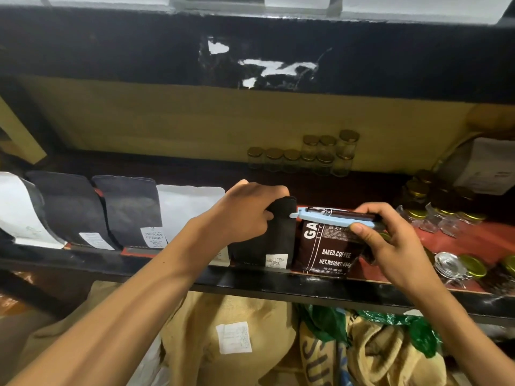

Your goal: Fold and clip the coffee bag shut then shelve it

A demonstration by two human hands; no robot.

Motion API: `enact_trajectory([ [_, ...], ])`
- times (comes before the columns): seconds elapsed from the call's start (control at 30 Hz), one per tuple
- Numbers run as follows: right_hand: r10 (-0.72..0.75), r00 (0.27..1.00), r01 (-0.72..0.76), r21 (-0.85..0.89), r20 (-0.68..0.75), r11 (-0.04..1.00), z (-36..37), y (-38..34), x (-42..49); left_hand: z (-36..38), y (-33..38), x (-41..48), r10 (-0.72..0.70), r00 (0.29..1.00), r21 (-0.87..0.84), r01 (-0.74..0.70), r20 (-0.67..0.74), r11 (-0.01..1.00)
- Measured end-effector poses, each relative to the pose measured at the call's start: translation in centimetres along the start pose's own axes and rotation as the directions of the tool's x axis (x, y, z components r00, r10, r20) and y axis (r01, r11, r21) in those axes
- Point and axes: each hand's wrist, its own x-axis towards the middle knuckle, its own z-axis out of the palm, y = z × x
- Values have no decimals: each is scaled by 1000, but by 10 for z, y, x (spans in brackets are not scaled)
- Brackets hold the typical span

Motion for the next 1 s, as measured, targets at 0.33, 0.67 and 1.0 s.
enact_trajectory([
  [0.33, 5, 996, -6, 12, 85, 1000, -3, -8, 4, -4, 0, 2, -5, 999, -36, 7, 54, 999],
  [0.67, -8, 993, 29, -174, 118, 984, 4, -14, -7, -5, -1, -16, 150, 988, 62, -147, -48, 987],
  [1.0, -122, 990, 135, -660, 66, 739, 6, -81, -73, 7, 39, -103, 37, 971, 338, 46, -235, 940],
])
